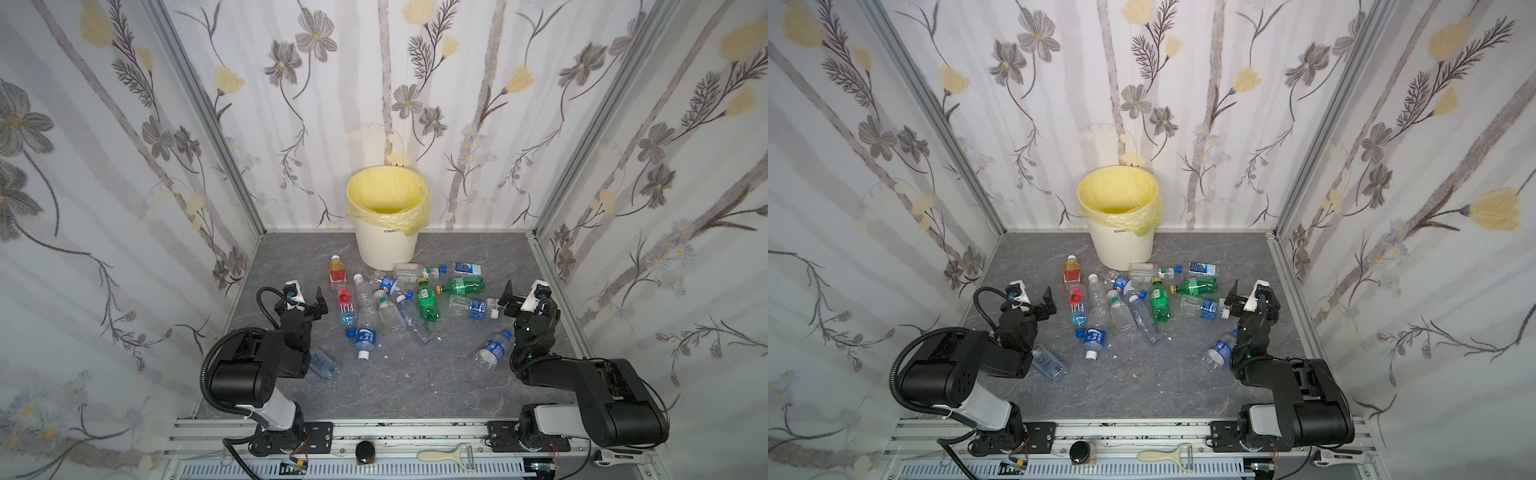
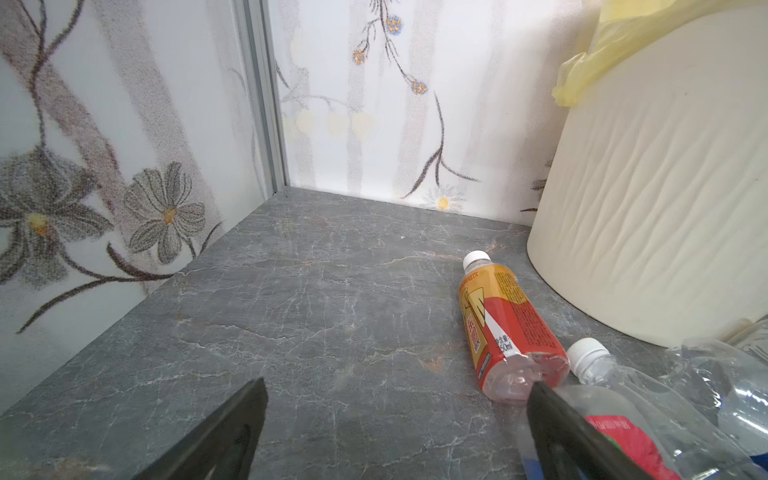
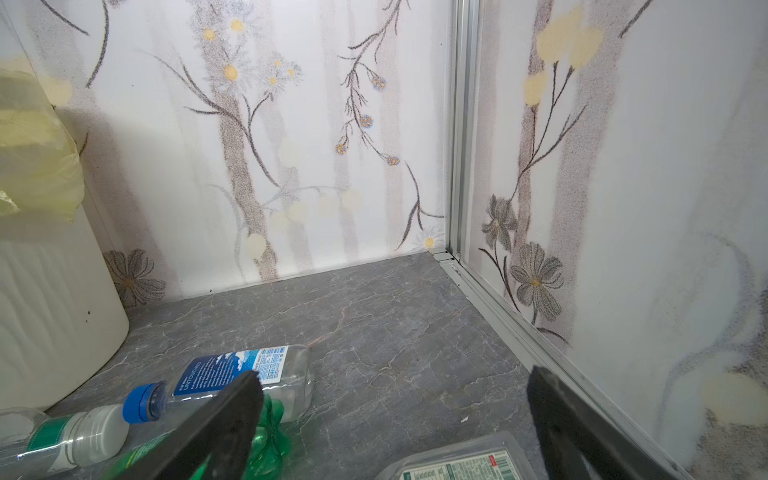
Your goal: Throw the plastic bottles in the bin
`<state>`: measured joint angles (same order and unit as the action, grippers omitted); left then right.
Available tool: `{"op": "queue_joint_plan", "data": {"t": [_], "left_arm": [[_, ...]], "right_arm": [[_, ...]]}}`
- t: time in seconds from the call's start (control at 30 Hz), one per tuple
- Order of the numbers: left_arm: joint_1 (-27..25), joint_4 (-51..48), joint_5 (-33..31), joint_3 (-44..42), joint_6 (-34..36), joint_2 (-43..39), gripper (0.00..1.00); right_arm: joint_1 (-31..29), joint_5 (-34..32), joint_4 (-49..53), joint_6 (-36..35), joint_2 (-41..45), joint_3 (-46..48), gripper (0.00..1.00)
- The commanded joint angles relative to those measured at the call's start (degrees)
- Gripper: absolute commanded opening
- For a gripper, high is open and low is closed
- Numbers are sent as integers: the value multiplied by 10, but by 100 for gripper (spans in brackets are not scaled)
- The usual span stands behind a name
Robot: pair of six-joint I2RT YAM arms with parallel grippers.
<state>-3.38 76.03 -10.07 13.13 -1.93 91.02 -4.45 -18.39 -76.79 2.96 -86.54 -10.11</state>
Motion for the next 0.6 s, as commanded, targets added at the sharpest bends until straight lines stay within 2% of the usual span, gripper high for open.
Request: {"op": "queue_joint_plan", "data": {"t": [0.0, 0.13, 0.57], "left_arm": [[1, 18, -4, 2, -6, 0, 100], [3, 19, -41, 0, -23, -1, 100], [3, 19, -42, 0, -23, -1, 100]], "right_arm": [[0, 2, 1, 0, 3, -4, 100], [0, 2, 1, 0, 2, -4, 100], [1, 2, 1, 0, 2, -5, 100]]}}
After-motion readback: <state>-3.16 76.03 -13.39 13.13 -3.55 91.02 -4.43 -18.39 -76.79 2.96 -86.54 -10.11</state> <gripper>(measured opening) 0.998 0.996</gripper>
